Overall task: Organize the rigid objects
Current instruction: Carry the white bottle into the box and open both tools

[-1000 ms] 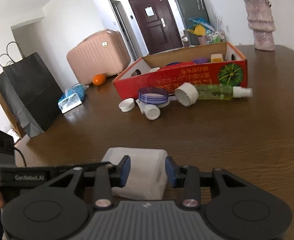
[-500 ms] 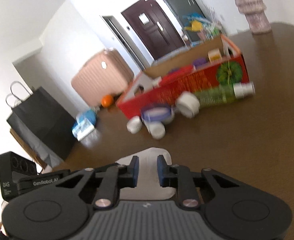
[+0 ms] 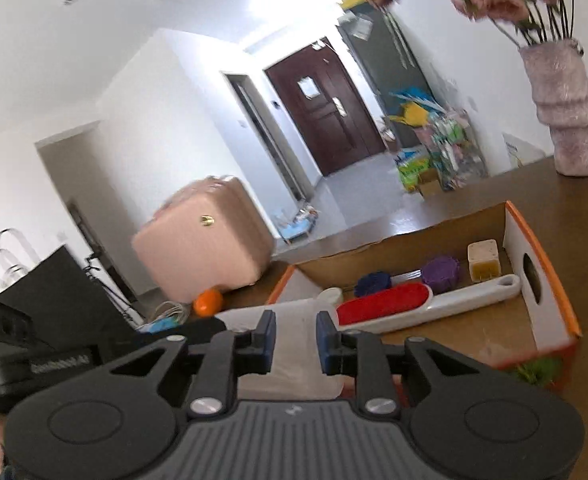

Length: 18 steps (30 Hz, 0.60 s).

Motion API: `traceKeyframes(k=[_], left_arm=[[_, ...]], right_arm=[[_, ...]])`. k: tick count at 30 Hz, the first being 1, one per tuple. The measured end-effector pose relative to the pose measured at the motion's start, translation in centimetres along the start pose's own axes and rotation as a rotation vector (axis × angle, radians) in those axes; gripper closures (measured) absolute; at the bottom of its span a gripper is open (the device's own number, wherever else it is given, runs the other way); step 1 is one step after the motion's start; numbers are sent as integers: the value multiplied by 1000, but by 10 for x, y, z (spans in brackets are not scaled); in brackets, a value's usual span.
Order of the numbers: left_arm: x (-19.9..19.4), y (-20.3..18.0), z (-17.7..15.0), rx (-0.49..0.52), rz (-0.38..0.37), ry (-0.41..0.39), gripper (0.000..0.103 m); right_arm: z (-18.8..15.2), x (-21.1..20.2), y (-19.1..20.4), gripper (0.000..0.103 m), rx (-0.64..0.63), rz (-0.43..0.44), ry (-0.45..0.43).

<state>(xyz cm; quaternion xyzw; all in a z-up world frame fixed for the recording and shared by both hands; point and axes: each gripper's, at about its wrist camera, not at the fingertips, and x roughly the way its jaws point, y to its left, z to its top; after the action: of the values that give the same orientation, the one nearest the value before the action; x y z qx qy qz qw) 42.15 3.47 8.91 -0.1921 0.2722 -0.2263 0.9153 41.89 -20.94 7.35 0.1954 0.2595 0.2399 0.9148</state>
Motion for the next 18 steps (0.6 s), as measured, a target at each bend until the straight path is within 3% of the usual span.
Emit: traceKeyframes(k=[6,10,13,18], left_arm=[[66,37,14,-16,151,91,66],[91,56,4,-29,241,143,66],[91,53,-1,31,289,133,63],[70,43,1,105,283,89,48]], right_arm=[[9,82,-29,82,111,-34,129],[-5,125,-19,80,-33,-126,201],[-14,137,-14,82,-96,-150,210],[-10,127,-10,80,-164,-148,199]])
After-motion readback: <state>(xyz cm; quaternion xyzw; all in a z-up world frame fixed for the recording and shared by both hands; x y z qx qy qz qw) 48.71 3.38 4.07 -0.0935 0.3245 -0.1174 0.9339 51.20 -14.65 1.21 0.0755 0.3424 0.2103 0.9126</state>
